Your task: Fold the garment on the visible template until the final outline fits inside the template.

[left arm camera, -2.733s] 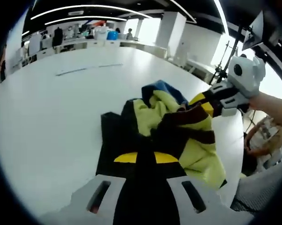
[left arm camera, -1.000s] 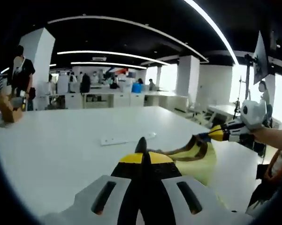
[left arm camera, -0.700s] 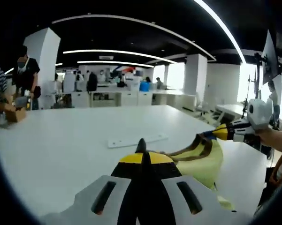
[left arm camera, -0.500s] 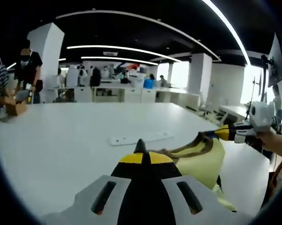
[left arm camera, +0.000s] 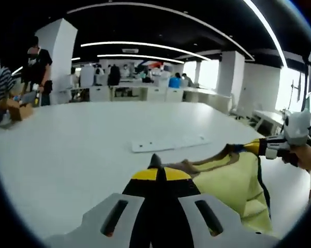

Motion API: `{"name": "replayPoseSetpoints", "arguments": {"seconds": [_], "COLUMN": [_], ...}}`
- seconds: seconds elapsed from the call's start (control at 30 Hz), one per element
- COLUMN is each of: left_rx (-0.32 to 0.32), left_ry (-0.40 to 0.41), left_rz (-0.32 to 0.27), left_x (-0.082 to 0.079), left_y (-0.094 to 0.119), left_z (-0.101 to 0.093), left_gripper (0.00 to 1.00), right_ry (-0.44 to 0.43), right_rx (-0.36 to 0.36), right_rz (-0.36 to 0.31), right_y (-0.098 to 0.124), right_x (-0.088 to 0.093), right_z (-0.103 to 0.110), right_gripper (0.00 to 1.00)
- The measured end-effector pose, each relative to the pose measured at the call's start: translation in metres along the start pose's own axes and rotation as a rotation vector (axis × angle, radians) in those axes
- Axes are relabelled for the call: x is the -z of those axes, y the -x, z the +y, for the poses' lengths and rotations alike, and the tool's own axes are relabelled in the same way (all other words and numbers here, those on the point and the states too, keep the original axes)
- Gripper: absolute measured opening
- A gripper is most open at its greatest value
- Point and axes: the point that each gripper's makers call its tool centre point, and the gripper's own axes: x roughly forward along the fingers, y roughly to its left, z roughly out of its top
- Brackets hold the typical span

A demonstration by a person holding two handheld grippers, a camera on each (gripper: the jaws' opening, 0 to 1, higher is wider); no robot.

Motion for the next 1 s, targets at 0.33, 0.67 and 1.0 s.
{"name": "replayPoseSetpoints", "arguments": {"seconds": [0.33, 0.67, 1.0], "left_rx": [-0.028, -0.075, -0.098], "left_ry": [-0.044, -0.030, -0.098], "left_rz": [0.072, 0.130, 0.093], "left_x": [0.026, 0.049, 0.038], "left_y": [-0.029, -0.038, -0.028], "left_z": [0.009, 0.017, 0.027], "left_gripper": [0.00, 0.00, 0.16], "right_ry": [-0.067, -0.081, -0.074], "right_rx": [0.048, 0.053, 0.029], "right_rz": [0.043, 0.087, 0.064], "right_y": [-0.023, -0.032, -0.024], "right_x": [0.020, 0.039, 0.026], "right_z": [-0.012, -0.015, -0.011], "right_gripper": [0.00, 0.00, 0.00]}}
